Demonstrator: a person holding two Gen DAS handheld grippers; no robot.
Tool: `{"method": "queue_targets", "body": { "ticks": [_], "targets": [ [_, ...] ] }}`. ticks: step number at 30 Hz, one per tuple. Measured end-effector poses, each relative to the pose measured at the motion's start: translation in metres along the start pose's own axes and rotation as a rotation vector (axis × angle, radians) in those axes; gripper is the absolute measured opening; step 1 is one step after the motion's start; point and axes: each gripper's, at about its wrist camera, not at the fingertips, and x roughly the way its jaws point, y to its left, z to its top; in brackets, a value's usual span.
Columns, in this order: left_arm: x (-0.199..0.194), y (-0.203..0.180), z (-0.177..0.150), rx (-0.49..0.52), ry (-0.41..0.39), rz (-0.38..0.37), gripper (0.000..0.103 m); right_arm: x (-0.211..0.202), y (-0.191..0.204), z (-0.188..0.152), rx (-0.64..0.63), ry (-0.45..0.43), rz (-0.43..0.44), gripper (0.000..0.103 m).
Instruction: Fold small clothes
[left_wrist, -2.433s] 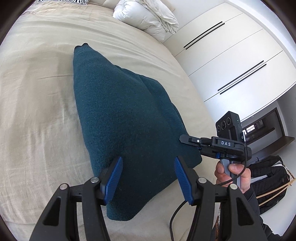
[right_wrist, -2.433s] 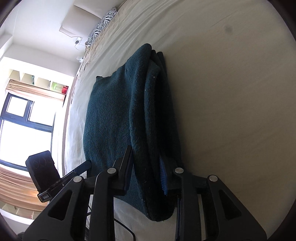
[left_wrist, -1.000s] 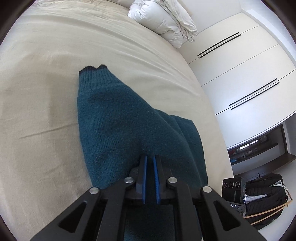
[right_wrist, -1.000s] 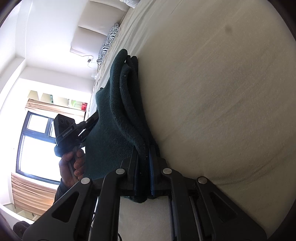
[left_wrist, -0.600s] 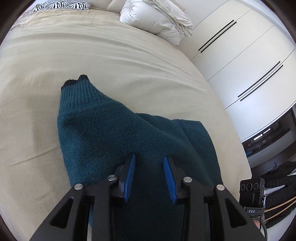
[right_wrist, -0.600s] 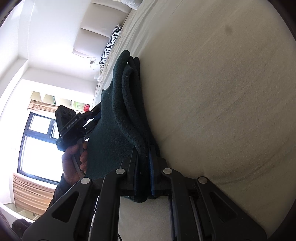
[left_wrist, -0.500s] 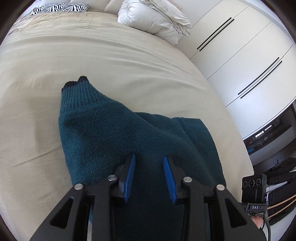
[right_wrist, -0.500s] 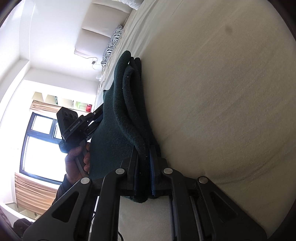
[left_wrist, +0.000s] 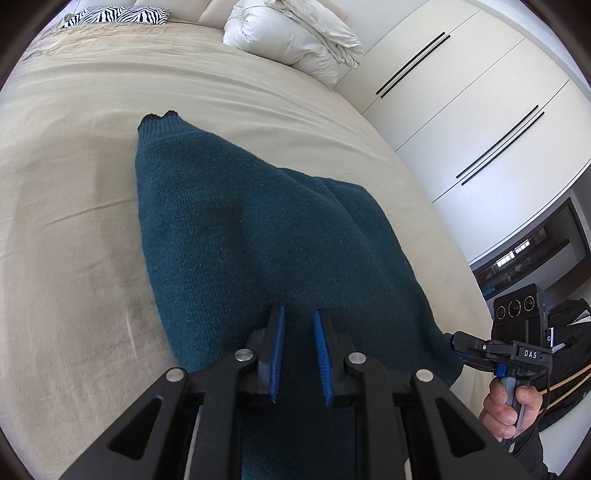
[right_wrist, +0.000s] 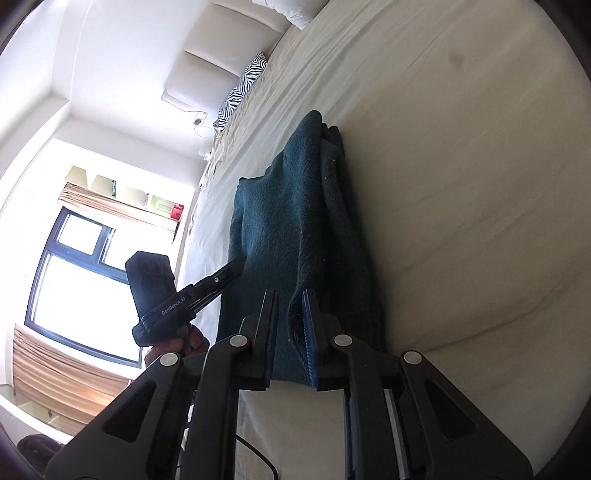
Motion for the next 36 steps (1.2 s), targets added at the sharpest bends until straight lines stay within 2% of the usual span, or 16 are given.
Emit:
{"method": "queue_targets", "body": {
  "ticks": [4, 6, 9, 12, 14, 17, 19, 20, 21, 22, 23, 24, 25, 29, 32, 36],
  "targets": [
    [-0.008, -0.003, 0.001, -0.023, 0.006, 0.007, 0.019, -0.026, -0.007, 0.007, 0.06, -0.101, -0.048, 0.013],
    [-0.022, -0.014, 0.0, -0.02, -0.019, 0.012, 0.027, -0.038, 0.004, 0.004, 0.031, -0.126, -0.05, 0.013],
    [-0.038, -0.024, -0.013, -0.021, -0.047, -0.028, 0.032, -0.032, 0.028, -0.003, -0.045, -0.073, -0.017, 0.013],
    [-0.031, -0.028, -0.032, -0.001, -0.015, -0.022, 0.034, -0.008, 0.044, -0.012, -0.105, 0.006, 0.021, 0.013],
    [-0.013, -0.021, -0.042, -0.008, 0.04, -0.023, 0.034, 0.012, 0.038, -0.014, -0.102, 0.06, -0.012, 0.013],
    [-0.008, -0.014, -0.05, -0.011, 0.036, -0.035, 0.03, 0.03, 0.011, -0.017, -0.039, 0.093, -0.115, 0.013],
    [-0.022, -0.016, -0.047, -0.028, 0.021, -0.058, 0.033, 0.019, 0.011, -0.019, -0.031, 0.075, -0.078, 0.015],
    [-0.031, -0.018, -0.046, -0.023, 0.004, -0.071, 0.037, 0.012, 0.016, -0.019, -0.054, 0.058, -0.072, 0.026],
    [-0.042, -0.021, -0.044, -0.014, -0.019, -0.077, 0.046, 0.003, 0.022, -0.018, -0.073, 0.038, -0.055, 0.034],
    [-0.055, -0.023, -0.042, -0.006, -0.052, -0.077, 0.058, -0.005, 0.027, -0.015, -0.082, 0.015, -0.038, 0.059],
    [-0.066, -0.024, -0.04, -0.001, -0.088, -0.08, 0.065, -0.014, 0.031, -0.012, -0.09, -0.014, -0.026, 0.075],
    [-0.075, -0.022, -0.037, -0.007, -0.12, -0.079, 0.077, -0.021, 0.036, -0.008, -0.103, -0.04, -0.019, 0.076],
    [-0.082, -0.017, -0.034, -0.021, -0.143, -0.075, 0.079, -0.026, 0.04, -0.001, -0.118, -0.056, -0.011, 0.076],
    [-0.082, 0.014, -0.021, -0.117, -0.135, -0.046, 0.079, -0.021, 0.039, 0.03, -0.088, -0.021, -0.026, 0.076],
    [-0.067, 0.041, -0.021, -0.237, -0.073, -0.073, 0.079, -0.006, 0.024, 0.051, -0.031, 0.022, -0.069, 0.076],
    [-0.049, 0.051, -0.025, -0.281, 0.012, -0.05, 0.079, 0.028, 0.003, 0.079, 0.017, 0.093, -0.116, 0.075]
  ]
}}
